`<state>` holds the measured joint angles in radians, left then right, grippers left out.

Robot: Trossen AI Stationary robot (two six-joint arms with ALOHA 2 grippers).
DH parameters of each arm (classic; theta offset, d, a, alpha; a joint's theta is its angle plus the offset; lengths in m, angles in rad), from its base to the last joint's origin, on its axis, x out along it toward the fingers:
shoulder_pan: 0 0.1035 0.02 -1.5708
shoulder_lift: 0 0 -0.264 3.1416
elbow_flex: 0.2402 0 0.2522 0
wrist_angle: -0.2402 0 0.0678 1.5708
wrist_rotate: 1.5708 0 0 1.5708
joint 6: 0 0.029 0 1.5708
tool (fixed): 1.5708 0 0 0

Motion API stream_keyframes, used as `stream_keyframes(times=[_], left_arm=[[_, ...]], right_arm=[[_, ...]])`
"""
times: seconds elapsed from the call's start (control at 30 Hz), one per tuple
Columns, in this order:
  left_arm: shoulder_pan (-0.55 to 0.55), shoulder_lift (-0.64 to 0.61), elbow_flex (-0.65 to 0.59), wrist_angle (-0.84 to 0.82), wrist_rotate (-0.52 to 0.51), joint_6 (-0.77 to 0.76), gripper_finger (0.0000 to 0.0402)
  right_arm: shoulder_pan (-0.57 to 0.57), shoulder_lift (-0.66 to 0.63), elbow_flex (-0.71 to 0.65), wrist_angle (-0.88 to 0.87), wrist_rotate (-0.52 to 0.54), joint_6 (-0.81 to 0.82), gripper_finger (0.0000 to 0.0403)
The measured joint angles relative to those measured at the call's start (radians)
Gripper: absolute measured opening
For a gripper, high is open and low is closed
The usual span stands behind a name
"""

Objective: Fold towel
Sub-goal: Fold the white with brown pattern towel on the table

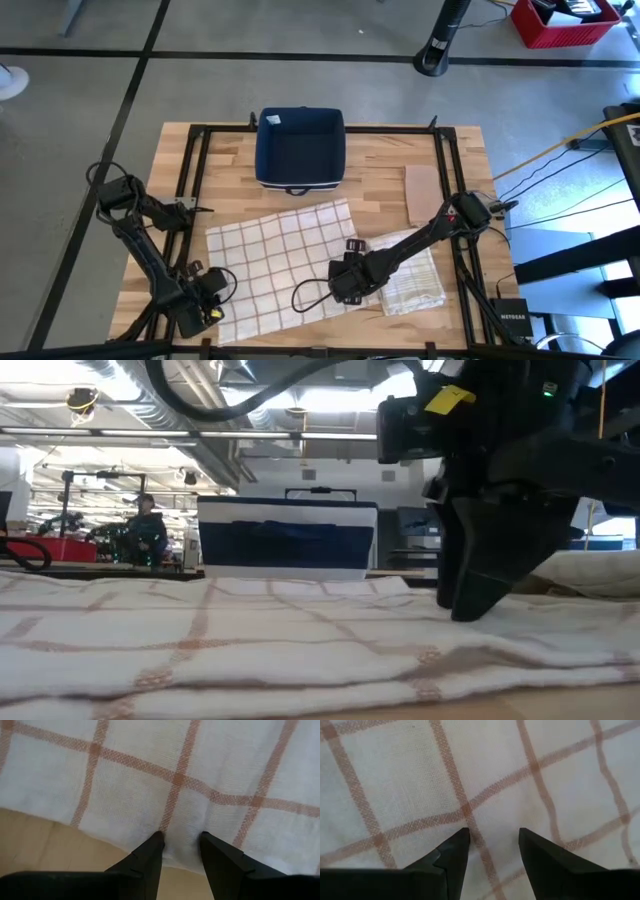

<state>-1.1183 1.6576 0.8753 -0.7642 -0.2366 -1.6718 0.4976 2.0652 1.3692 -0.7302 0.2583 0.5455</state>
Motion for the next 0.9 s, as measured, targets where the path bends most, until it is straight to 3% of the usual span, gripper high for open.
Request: stream_keyframes(times=[0.33, 0.5, 0.67, 0.9], left_arm=[[-0.001, -0.014, 0.038, -0.064, 0.093, 0.051, 0.0127], [0.000, -0.056, 0.094, -0.066, -0.039, 0.139, 0.0127], [0.009, -0.059, 0.089, -0.064, -0.177, 0.157, 0.0127], [0.066, -0.056, 0.038, -0.028, -0.161, 0.196, 0.0160]], right_arm=[[-0.007, -0.013, 0.035, 0.030, -0.053, 0.004, 0.0179], [-0.006, -0.074, 0.130, 0.014, -0.037, -0.072, 0.0179], [-0.007, -0.102, 0.140, -0.007, 0.014, -0.155, 0.0179], [-0.014, -0.108, 0.063, -0.024, 0.057, -0.236, 0.0179]])
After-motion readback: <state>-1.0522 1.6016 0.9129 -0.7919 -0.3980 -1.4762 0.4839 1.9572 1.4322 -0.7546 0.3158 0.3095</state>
